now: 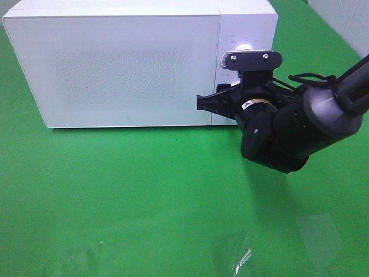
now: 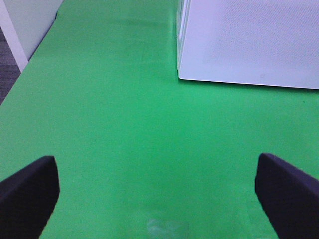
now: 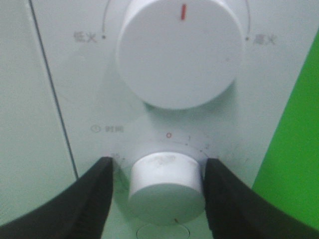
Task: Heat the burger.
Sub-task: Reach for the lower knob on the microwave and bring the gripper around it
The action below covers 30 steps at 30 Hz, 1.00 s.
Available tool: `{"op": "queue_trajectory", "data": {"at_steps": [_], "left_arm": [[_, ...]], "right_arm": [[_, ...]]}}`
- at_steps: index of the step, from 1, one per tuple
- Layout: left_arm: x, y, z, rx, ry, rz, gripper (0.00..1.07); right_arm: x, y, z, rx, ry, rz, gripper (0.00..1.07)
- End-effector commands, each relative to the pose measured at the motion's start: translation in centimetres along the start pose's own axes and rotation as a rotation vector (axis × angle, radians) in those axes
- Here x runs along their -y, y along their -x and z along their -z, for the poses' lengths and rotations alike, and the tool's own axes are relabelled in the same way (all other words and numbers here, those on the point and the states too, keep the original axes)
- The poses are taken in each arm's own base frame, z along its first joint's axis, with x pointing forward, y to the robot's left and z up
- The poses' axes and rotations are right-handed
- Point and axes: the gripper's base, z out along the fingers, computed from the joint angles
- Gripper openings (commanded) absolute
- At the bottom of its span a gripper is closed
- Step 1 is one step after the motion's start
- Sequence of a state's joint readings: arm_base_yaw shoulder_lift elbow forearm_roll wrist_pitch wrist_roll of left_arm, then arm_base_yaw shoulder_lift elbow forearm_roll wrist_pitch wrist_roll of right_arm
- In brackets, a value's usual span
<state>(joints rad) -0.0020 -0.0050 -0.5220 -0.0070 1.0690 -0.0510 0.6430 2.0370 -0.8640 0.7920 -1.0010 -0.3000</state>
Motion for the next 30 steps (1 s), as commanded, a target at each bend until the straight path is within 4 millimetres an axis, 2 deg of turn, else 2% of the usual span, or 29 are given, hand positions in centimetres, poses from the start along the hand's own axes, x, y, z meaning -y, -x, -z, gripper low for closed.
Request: {"op": "queue_trajectory", "data": {"at_steps": [1, 2, 3, 4, 5, 6, 8, 14, 19, 20, 21, 22, 23, 24, 25, 27, 28, 29, 30], "left_arm": [[0.0, -0.2, 0.2, 0.011, 0.003, -0.003, 1.01], [0.0, -0.2, 0.2, 0.011, 0.003, -0.003, 1.01], [0.0, -0.2, 0.2, 0.011, 0.003, -0.003, 1.01], [0.0, -0.2, 0.2, 0.011, 0.003, -0.003, 1.01], [0.0, -0.2, 0.2, 0.011, 0.003, -0.003, 1.01], [0.0, -0.2, 0.2, 0.011, 0.003, -0.003, 1.01], [0.0, -0.2, 0.2, 0.011, 0.003, -0.003, 1.01], [0.0, -0.2, 0.2, 0.011, 0.003, -0.003, 1.01], [0.0, -0.2, 0.2, 0.011, 0.003, -0.003, 1.01], [0.0, -0.2, 0.2, 0.011, 0.003, -0.003, 1.01], [0.0, -0.2, 0.2, 0.011, 0.003, -0.003, 1.01], [0.0, -0.2, 0.2, 0.011, 0.003, -0.003, 1.01], [0.0, -0.2, 0.2, 0.011, 0.003, -0.003, 1.01], [0.0, -0.2, 0.2, 0.011, 0.003, -0.003, 1.01], [0.0, -0.2, 0.2, 0.011, 0.003, -0.003, 1.01], [0.0, -0.2, 0.2, 0.011, 0.003, -0.003, 1.01], [0.0, -0.2, 0.2, 0.011, 0.003, -0.003, 1.01], [0.0, -0.2, 0.2, 0.011, 0.003, -0.003, 1.01], [0.0, -0.2, 0.2, 0.011, 0.003, -0.003, 1.01]], "right_arm": [[0.1, 0.7, -0.4, 0.046, 0.01, -0.017, 0.39], [0.0, 0.8, -0.4, 0.057, 0.025, -0.01, 0.26], [0.0, 0.8, -0.4, 0.057, 0.025, -0.01, 0.26], [-0.1, 0.9, -0.4, 0.069, 0.031, -0.004, 0.15], [-0.1, 0.9, -0.4, 0.069, 0.031, -0.004, 0.15], [-0.2, 0.9, -0.4, 0.073, 0.041, 0.002, 0.05], [-0.3, 1.0, -0.4, 0.075, 0.047, 0.007, 0.01], [-0.5, 1.4, -0.3, 0.123, 0.074, 0.001, 0.0], [-0.9, 1.9, -0.2, 0.166, 0.125, -0.114, 0.0], [-1.0, 2.0, -0.1, 0.171, 0.15, -0.234, 0.0], [-1.0, 2.0, -0.1, 0.171, 0.15, -0.234, 0.0], [-1.2, 2.1, -0.1, 0.163, 0.185, -0.376, 0.0], [-1.2, 2.1, -0.1, 0.163, 0.185, -0.376, 0.0], [-1.4, 2.2, 0.0, 0.157, 0.223, -0.491, 0.0], [-1.4, 2.2, 0.0, 0.157, 0.223, -0.491, 0.0], [-1.8, 2.4, 0.1, 0.14, 0.295, -0.698, 0.0], [-1.8, 2.4, 0.1, 0.14, 0.295, -0.698, 0.0], [-2.0, 2.6, 0.2, 0.134, 0.338, -0.822, 0.0], [-2.0, 2.6, 0.2, 0.134, 0.338, -0.822, 0.0]]}}
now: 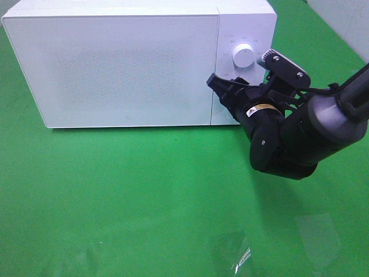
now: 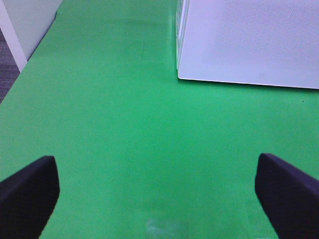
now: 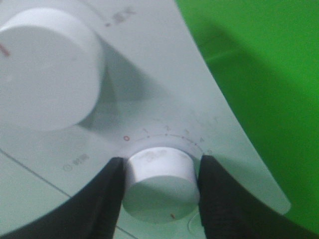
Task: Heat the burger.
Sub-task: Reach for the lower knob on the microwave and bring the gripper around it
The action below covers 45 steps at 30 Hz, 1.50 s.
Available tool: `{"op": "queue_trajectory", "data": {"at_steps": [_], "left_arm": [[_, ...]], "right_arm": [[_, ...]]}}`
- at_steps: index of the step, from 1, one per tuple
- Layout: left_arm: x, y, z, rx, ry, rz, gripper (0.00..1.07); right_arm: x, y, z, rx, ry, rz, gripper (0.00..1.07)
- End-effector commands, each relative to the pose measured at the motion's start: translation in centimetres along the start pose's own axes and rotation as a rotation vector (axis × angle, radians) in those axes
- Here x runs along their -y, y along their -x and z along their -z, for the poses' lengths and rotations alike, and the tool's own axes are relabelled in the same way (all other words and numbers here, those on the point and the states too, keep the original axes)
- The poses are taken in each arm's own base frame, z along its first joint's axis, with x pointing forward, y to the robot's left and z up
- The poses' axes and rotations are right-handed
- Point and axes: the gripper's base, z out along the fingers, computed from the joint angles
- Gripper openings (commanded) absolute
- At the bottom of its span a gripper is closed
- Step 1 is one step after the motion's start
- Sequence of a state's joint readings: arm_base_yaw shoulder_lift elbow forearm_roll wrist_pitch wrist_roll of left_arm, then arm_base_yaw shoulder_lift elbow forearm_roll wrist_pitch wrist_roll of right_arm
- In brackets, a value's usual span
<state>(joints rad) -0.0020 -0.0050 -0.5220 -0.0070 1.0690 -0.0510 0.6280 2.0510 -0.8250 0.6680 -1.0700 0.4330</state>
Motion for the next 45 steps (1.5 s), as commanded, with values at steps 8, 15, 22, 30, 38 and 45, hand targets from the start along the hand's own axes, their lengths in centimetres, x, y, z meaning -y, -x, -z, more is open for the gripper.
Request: {"op": "queue_trajectory", "data": {"at_steps": [8, 15, 22, 30, 38, 45], "left_arm": [[0.0, -0.2, 0.2, 0.011, 0.003, -0.003, 1.01], [0.0, -0.2, 0.2, 0.011, 0.003, -0.003, 1.01], [0.0, -0.2, 0.2, 0.011, 0.003, -0.003, 1.01], [0.0, -0.2, 0.2, 0.011, 0.003, -0.003, 1.01], [0.0, -0.2, 0.2, 0.011, 0.003, -0.003, 1.01], [0.0, -0.2, 0.2, 0.011, 0.003, -0.003, 1.01]], "right_arm": [[-4.8, 1.4, 0.1, -0.071, 0.407, -0.772, 0.0], [-5.2, 2.1, 0.4, -0.045, 0.498, -0.882, 0.0], [-5.5, 2.5, 0.6, -0.038, 0.559, -0.966, 0.0], [-5.5, 2.6, 0.6, -0.028, 0.557, -0.94, 0.0], [-5.4, 2.6, 0.6, -0.014, 0.551, -0.918, 0.07], [-5.2, 2.8, 0.5, 0.019, 0.531, -0.911, 0.18]]}}
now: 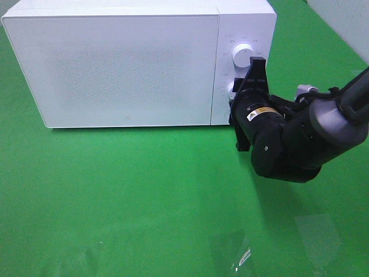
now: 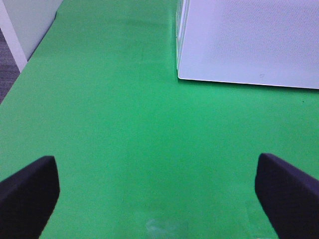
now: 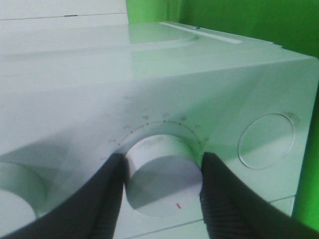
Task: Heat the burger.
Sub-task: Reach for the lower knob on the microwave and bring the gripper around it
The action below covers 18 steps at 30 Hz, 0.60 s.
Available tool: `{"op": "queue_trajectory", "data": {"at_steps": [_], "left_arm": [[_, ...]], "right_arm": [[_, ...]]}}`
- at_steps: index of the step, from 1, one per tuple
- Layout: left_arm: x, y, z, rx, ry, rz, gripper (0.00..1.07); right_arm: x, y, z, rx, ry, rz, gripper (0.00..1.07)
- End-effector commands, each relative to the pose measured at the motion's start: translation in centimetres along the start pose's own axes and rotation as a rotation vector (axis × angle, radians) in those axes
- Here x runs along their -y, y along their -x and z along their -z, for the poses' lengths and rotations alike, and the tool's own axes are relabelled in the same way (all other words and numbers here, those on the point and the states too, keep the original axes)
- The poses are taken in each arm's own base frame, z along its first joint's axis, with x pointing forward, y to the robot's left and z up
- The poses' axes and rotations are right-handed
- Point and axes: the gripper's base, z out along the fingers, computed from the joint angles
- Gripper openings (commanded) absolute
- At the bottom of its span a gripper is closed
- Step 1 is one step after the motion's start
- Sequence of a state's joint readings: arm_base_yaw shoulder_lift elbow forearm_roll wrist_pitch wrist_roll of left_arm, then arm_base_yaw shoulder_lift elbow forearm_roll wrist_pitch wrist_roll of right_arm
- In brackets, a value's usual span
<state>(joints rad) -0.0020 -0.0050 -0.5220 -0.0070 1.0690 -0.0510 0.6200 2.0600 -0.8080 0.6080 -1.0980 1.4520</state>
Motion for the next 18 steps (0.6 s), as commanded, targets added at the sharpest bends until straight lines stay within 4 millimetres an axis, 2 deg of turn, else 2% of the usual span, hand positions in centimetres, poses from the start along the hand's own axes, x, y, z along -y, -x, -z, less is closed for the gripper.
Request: {"op": "queue_trajectory", "data": {"at_steps": [1, 4, 5, 6, 8, 13, 14, 16, 17, 18], "left_arm": [[0.0, -0.2, 0.2, 0.011, 0.003, -0.003, 1.01], [0.0, -0.2, 0.2, 0.011, 0.003, -0.003, 1.01], [0.0, -0.2, 0.2, 0.011, 0.003, -0.003, 1.01], [0.0, -0.2, 0.2, 0.011, 0.003, -0.003, 1.01], [0.0, -0.2, 0.2, 0.011, 0.003, -0.003, 1.01], [0.0, -0.2, 0.2, 0.011, 0.003, -0.003, 1.01], [0.0, -0.2, 0.2, 0.011, 0.003, -0.003, 1.01], [0.0, -0.2, 0.2, 0.011, 0.003, -0.003, 1.01], [0.0, -0.2, 0.2, 0.011, 0.003, -0.003, 1.01], [0.0, -0.2, 0.2, 0.011, 0.003, -0.003, 1.01]], "right_arm": [[-5.5, -2.7, 0.1, -0.166, 0.44, 0.056, 0.22], [-5.4, -2.6, 0.1, -0.15, 0.435, 0.063, 0.26], [-5.4, -2.4, 0.1, -0.13, 0.434, 0.073, 0.33], [-5.4, -2.4, 0.1, -0.13, 0.434, 0.073, 0.33], [-5.4, -2.1, 0.0, -0.091, 0.425, 0.078, 0.4], [-5.3, -1.7, -0.1, -0.042, 0.417, 0.1, 0.46], [-5.3, -1.6, -0.1, -0.029, 0.415, 0.108, 0.52], [-5.3, -1.5, -0.1, -0.026, 0.415, 0.114, 0.55], [-5.3, -1.5, -0.1, -0.018, 0.413, 0.125, 0.61], [-5.3, -1.5, -0.1, -0.018, 0.413, 0.125, 0.61]]}}
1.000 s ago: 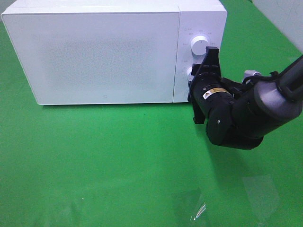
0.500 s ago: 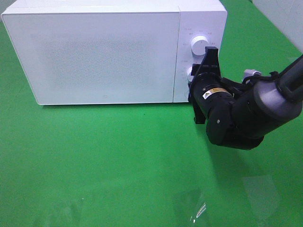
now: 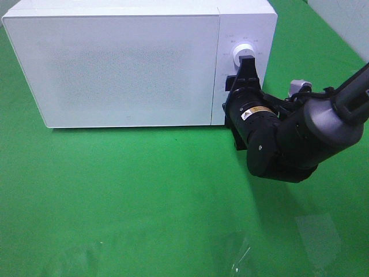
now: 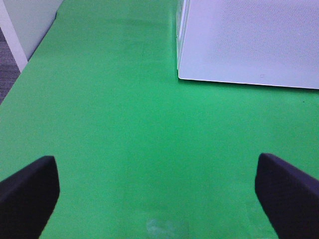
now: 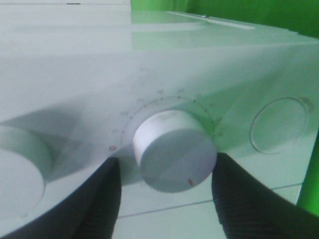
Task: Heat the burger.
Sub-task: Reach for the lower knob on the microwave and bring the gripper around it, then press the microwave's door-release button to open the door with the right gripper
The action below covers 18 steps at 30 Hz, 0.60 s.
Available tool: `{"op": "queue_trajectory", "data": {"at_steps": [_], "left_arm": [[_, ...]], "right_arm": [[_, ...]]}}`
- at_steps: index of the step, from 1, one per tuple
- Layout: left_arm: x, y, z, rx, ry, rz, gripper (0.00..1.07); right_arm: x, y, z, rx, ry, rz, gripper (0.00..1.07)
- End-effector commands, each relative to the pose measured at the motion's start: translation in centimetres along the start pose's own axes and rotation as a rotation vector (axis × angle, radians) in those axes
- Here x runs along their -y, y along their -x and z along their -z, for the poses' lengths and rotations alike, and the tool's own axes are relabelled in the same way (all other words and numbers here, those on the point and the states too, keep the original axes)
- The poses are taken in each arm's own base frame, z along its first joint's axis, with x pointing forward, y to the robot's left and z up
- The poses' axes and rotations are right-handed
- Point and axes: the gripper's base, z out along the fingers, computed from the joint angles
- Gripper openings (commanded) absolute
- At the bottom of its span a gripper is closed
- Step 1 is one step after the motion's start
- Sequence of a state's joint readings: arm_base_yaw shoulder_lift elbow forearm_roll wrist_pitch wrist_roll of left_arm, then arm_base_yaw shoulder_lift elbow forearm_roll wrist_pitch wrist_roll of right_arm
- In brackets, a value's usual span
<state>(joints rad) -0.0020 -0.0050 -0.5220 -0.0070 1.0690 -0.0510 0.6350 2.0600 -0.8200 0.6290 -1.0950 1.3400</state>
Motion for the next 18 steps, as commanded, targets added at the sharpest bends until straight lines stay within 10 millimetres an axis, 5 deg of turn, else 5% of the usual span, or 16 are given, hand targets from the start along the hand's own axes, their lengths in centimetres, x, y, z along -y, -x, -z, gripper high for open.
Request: {"op": "queue_trajectory", "data": {"at_steps": [1, 7, 18], "left_arm": [[0.0, -0.2, 0.2, 0.011, 0.003, -0.003, 1.01], [0.0, -0.2, 0.2, 0.011, 0.003, -0.003, 1.01], [0.0, -0.2, 0.2, 0.011, 0.003, -0.003, 1.01]], "right_arm": [[-5.1, -0.5, -0.2, -0.004, 0.394, 0.031, 0.67], [-4.6, -0.3, 0.5, -0.036, 0.317, 0.049, 0.77], [-4.7, -0.8, 3.3, -0.251, 0.137, 0.207, 0.76]]}}
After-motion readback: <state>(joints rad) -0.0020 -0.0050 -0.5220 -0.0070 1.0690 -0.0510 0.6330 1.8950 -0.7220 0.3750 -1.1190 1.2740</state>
